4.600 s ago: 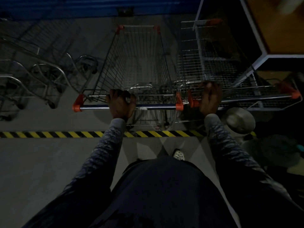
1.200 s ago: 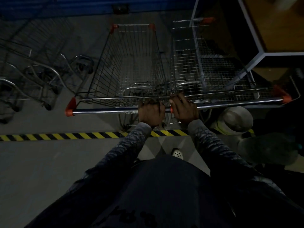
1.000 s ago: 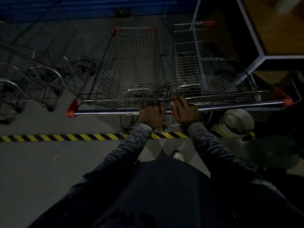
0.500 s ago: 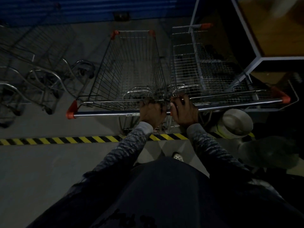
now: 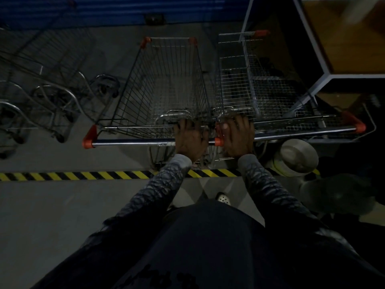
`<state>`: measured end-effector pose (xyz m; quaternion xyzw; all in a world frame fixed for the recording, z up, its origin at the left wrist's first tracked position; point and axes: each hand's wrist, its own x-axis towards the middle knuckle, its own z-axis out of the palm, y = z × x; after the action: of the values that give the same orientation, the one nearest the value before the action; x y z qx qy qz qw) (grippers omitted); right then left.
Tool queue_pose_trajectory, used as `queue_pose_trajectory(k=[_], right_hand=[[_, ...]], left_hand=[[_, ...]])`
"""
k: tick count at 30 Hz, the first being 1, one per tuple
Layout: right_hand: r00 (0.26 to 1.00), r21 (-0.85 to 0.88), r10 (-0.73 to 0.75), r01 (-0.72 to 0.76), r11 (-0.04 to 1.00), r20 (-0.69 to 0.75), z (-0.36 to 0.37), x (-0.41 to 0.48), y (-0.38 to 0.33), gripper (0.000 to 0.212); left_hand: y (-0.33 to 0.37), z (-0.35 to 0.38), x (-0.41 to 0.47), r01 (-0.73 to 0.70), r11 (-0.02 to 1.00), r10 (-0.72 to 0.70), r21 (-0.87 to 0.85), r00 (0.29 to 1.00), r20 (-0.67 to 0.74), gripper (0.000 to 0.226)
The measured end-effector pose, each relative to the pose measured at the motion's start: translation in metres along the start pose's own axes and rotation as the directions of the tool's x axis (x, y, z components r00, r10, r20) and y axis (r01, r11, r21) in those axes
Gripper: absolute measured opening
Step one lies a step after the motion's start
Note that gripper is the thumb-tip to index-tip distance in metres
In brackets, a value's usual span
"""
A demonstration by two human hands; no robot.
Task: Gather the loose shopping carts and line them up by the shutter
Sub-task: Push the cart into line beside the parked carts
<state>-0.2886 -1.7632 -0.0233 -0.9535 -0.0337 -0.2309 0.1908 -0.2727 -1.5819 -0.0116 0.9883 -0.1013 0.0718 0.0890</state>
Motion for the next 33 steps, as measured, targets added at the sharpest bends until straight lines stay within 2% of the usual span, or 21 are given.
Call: queue_pose_trajectory(k=[3, 8, 12, 18, 24, 27, 33], right_hand=[[0.990, 0.108, 0.122, -0.114, 0.988, -0.076, -0.010, 0.019, 0.012, 0.051], [0.982, 0.152, 0.083, -0.057, 0.987, -0.169, -0.019, 0.037, 0.031, 0.050], [0.986, 0.135, 0.122, -0.106, 0.985, -0.112, -0.018, 0.032, 0.025, 0.054], [0.998, 0.117, 0.065, -0.065, 0.991, 0.000, -0.007, 0.020, 0.013, 0.055], [0.996, 0.158, 0.051, -0.061, 0.986, 0.068, 0.002, 0.013, 0.010, 0.052], [0.990, 0.161, 0.070, -0.090, 0.983, 0.126, 0.004, 0.008, 0.010, 0.057], [0.994, 0.148, 0.081, -0.092, 0.985, 0.075, 0.012, 0.007, 0.007, 0.065]], left_hand=[[-0.008, -0.002, 0.001, 0.015, 1.000, -0.017, -0.023, 0.998, -0.065, 0.053], [-0.017, -0.004, 0.004, 0.091, 0.989, -0.102, -0.119, 0.990, -0.099, 0.058], [-0.017, -0.004, 0.003, 0.100, 0.989, -0.109, -0.104, 0.991, -0.082, 0.060], [-0.009, -0.004, -0.001, 0.055, 0.997, -0.059, -0.061, 0.996, -0.064, 0.061], [0.034, 0.002, -0.001, -0.071, 0.997, 0.071, -0.038, 0.997, 0.009, 0.060], [0.048, 0.001, 0.003, -0.061, 0.998, 0.061, -0.014, 0.998, 0.028, 0.055], [0.053, 0.000, 0.008, -0.063, 0.996, 0.057, 0.067, 0.994, 0.089, 0.059]])
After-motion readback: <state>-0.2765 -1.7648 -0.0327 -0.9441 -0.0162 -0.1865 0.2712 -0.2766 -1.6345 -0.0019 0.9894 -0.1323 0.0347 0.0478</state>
